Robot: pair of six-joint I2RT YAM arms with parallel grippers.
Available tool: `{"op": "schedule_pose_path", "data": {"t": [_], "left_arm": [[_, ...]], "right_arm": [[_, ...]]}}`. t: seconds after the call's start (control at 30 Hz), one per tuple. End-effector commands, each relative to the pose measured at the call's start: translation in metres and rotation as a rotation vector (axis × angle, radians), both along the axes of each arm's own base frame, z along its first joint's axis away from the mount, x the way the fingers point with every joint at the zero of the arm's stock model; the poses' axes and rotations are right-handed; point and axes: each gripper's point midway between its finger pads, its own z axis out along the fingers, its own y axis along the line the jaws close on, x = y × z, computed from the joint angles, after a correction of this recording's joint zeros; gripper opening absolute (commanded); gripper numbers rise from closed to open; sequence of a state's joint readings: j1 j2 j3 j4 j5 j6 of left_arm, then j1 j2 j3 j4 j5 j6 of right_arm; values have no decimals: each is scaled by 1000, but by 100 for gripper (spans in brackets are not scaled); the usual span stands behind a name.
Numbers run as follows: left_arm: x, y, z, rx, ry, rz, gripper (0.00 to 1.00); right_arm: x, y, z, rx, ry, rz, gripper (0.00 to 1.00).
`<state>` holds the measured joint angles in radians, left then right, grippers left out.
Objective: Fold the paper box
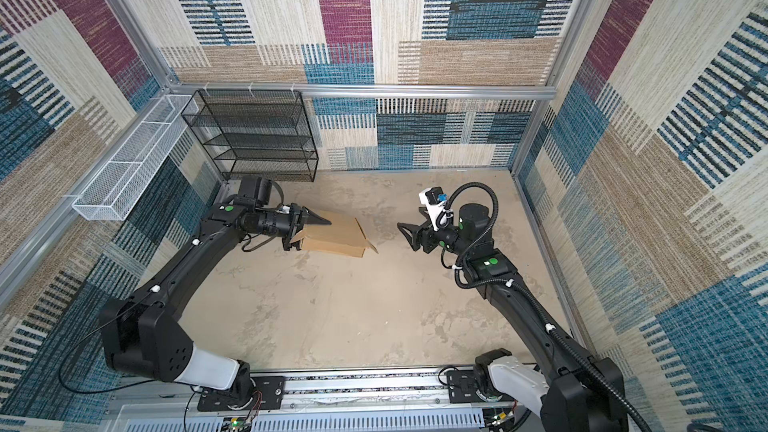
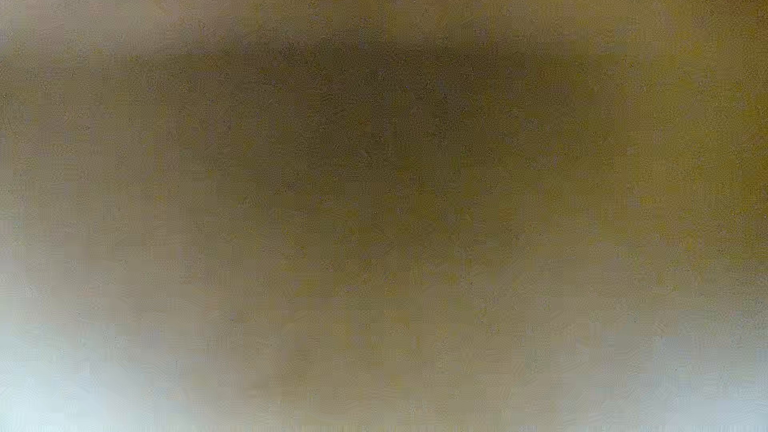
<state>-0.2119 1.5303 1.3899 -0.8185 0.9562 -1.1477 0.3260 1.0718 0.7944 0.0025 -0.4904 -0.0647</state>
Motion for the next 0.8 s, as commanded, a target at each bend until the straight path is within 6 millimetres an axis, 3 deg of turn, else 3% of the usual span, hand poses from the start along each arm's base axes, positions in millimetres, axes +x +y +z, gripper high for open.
{"op": "schedule_pose_path", "data": {"t": [0.0, 0.13, 0.3, 0.63, 0.77], "left_arm": [[-33, 2, 1, 18, 126, -123, 18], [-38, 0, 8, 19, 198, -213, 18], [-44, 1, 7, 24, 264, -335, 17], [-1, -8, 12, -60, 216, -351, 16], [2, -9, 11, -69, 215, -351, 16]], "right_arm": [[-8, 12, 1, -48, -42, 11, 83], [-25, 34, -14, -104, -5, 45, 81], [-35, 42, -30, -168, 30, 19, 80], [-71, 68, -47, -311, -18, 72, 81], [-80, 73, -41, -306, -88, 89, 87]]}}
